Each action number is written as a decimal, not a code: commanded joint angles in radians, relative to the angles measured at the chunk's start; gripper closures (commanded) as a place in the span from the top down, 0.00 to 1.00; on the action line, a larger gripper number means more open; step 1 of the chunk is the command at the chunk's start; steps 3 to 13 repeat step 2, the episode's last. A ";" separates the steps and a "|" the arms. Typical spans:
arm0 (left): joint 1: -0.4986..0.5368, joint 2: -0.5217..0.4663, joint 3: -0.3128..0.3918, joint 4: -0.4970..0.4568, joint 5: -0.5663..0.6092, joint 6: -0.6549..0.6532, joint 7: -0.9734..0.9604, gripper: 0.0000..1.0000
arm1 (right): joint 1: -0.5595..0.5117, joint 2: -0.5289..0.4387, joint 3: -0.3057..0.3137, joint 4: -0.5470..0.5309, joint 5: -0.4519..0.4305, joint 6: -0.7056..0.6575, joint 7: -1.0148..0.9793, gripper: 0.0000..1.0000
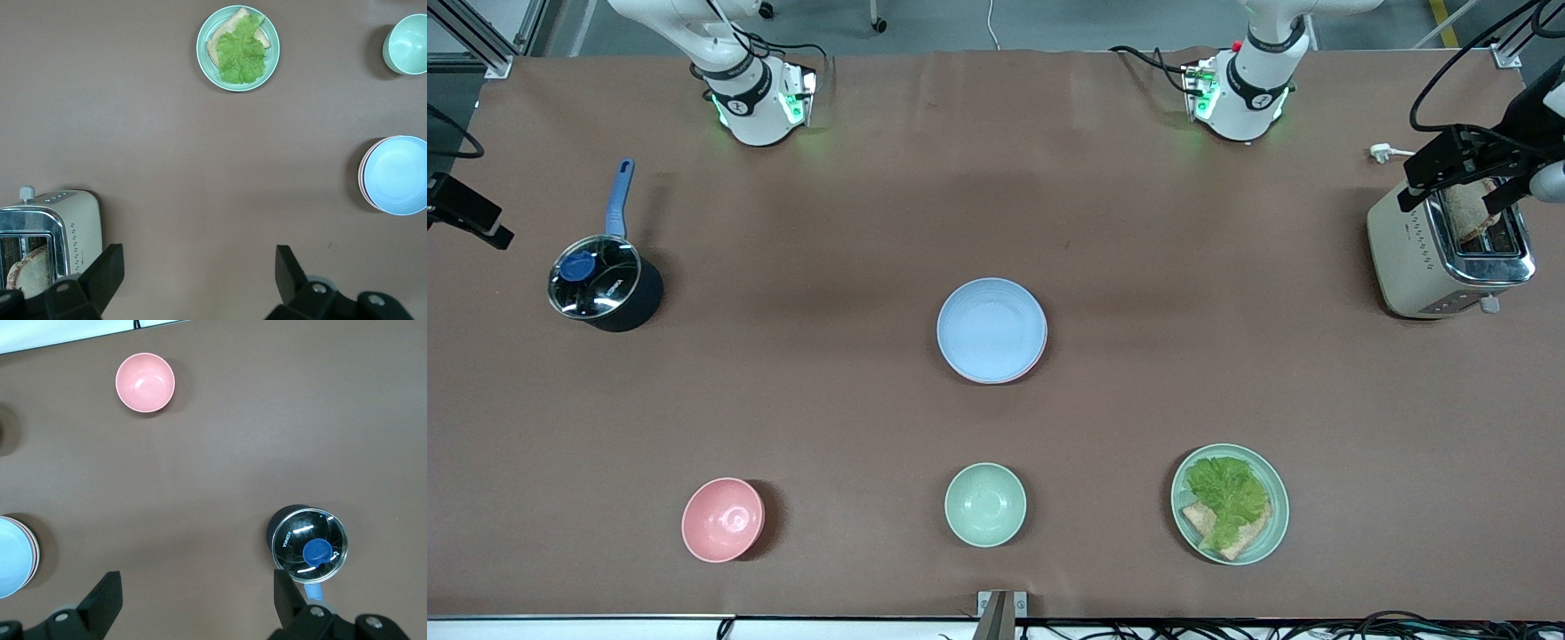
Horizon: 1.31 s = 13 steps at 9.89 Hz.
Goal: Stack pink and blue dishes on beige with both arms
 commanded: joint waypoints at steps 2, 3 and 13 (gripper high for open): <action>0.001 -0.010 -0.008 -0.041 0.021 -0.008 0.009 1.00 | -0.009 -0.007 0.000 -0.006 -0.017 -0.005 -0.012 1.00; 0.001 -0.010 -0.008 -0.041 0.021 -0.008 0.009 1.00 | -0.009 -0.007 0.000 -0.006 -0.017 -0.005 -0.012 1.00; 0.001 -0.010 -0.008 -0.041 0.021 -0.008 0.009 1.00 | -0.009 -0.007 0.000 -0.006 -0.017 -0.005 -0.012 1.00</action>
